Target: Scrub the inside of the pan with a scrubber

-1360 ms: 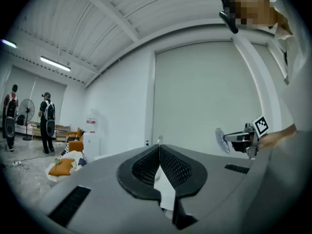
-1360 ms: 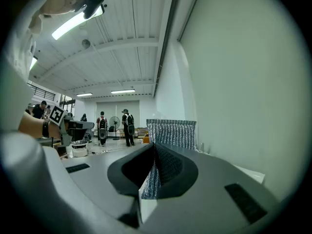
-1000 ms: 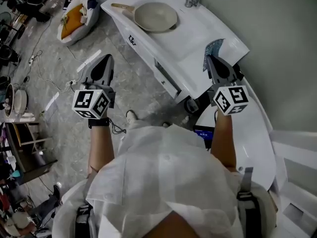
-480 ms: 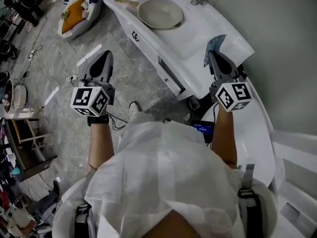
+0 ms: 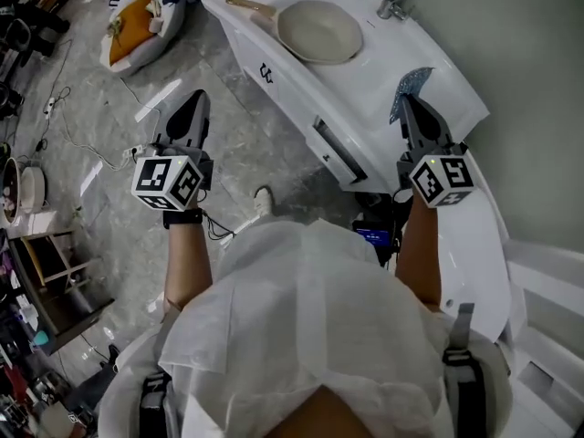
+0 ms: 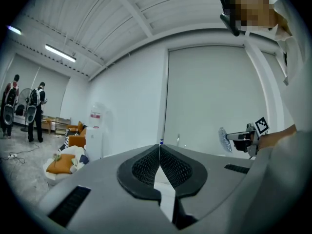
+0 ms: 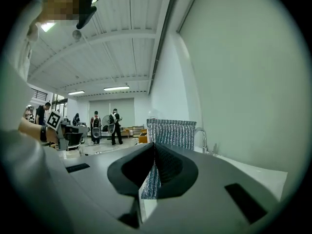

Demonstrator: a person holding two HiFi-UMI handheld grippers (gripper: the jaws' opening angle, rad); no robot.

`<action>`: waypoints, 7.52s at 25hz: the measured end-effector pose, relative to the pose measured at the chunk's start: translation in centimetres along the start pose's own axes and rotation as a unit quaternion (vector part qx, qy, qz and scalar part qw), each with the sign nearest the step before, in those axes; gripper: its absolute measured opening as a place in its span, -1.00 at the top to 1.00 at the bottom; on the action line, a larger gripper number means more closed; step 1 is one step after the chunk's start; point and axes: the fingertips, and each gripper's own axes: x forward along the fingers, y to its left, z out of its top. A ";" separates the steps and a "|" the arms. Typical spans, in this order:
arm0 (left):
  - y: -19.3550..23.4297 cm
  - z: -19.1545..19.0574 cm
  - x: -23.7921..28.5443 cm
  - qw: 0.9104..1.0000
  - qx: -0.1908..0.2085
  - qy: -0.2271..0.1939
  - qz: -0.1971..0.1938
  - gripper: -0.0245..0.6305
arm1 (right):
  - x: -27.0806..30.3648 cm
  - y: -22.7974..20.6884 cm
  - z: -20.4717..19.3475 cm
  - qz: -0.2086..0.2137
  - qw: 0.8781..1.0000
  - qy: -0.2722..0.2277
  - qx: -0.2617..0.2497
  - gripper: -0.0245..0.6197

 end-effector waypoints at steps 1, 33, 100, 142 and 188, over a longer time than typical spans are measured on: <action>1.6 0.0 0.3 1.000 -0.001 0.000 -0.002 0.87 | 1.1 0.4 0.0 -0.006 1.000 0.000 0.000 0.87; 16.8 0.8 27.1 0.986 0.039 0.044 -0.158 0.87 | 26.9 -4.6 -2.2 -0.063 0.997 0.025 0.048 0.87; 15.6 -31.0 49.0 0.596 0.375 0.444 -0.554 0.12 | 51.6 -22.6 -34.4 -0.294 0.855 0.268 0.332 0.87; 15.7 -30.6 49.0 0.595 0.374 0.453 -0.549 0.13 | 45.0 -0.8 -34.2 0.148 0.754 0.576 0.279 0.87; 15.3 -30.8 48.9 0.587 0.371 0.460 -0.554 0.14 | 46.8 -20.6 -38.0 -0.163 0.772 0.610 0.080 0.87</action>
